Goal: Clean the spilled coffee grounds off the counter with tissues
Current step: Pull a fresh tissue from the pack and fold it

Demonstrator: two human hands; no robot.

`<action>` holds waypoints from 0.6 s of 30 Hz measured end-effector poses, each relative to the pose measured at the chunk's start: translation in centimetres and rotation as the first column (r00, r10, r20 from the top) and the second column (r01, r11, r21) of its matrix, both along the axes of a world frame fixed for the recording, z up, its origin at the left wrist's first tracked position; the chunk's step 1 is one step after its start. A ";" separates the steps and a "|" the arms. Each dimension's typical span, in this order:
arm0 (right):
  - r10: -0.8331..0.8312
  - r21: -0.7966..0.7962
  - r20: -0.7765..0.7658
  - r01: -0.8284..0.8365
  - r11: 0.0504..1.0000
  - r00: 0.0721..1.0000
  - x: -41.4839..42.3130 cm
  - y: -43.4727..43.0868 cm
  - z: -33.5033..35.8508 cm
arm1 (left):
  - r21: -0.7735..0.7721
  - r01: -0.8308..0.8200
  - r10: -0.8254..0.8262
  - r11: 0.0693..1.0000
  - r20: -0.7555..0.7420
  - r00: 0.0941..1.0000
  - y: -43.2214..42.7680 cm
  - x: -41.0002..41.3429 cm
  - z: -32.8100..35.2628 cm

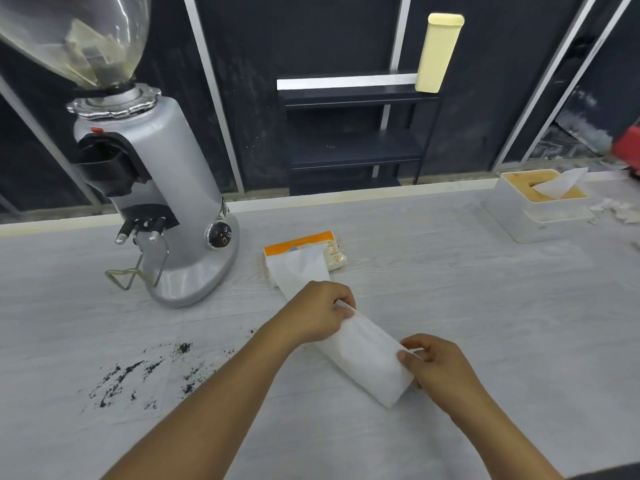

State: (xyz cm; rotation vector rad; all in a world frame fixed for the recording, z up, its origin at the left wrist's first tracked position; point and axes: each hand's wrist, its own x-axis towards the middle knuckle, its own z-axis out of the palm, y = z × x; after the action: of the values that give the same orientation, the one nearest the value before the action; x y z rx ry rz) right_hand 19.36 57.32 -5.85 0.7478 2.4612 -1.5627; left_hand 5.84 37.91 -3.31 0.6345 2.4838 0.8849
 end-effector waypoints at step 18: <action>0.583 0.408 -0.377 -0.437 0.802 0.720 -3.9 0.2 0.6 | 0.268 -0.135 0.206 0.954 -0.259 0.944 -7.5 8.6 -1.6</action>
State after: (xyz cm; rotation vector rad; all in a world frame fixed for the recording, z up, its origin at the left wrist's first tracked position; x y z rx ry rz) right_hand 15.43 57.54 -5.29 -0.3864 2.9216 -1.2813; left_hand 14.41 30.39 -4.91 0.6742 2.7415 1.2655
